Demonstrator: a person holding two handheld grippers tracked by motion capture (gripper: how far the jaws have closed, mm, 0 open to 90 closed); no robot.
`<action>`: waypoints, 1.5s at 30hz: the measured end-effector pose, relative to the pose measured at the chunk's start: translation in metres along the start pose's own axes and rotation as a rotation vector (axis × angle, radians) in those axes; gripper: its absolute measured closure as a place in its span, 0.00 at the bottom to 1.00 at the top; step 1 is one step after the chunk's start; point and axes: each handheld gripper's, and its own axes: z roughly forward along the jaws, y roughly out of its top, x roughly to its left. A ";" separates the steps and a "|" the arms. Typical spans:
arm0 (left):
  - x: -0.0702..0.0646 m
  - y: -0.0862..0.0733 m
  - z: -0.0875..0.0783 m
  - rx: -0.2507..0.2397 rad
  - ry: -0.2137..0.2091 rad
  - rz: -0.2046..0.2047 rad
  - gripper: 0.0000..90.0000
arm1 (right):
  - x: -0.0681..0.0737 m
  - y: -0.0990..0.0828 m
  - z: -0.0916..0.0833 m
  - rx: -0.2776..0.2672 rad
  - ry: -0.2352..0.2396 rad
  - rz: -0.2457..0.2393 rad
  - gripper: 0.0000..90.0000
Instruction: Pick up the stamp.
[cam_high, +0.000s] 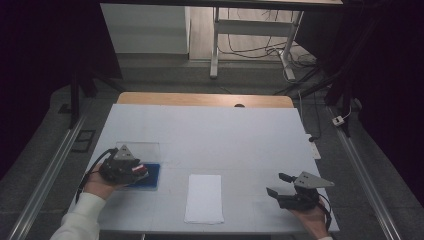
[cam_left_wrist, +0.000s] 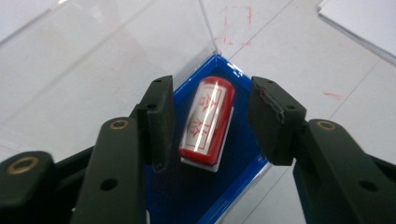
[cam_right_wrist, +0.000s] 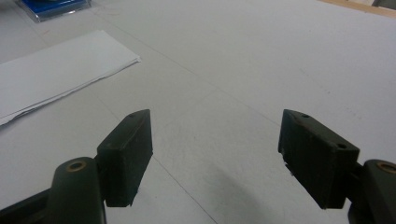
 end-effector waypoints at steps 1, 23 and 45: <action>0.000 0.000 0.000 0.005 0.002 0.000 0.59 | 0.000 0.000 0.000 0.000 0.000 0.001 0.29; 0.002 -0.002 -0.004 -0.009 -0.013 0.022 0.78 | -0.001 -0.002 0.000 0.010 -0.014 0.000 0.31; 0.008 0.001 -0.034 -0.069 -0.011 -0.020 0.78 | 0.002 0.000 0.004 0.017 -0.005 -0.013 0.32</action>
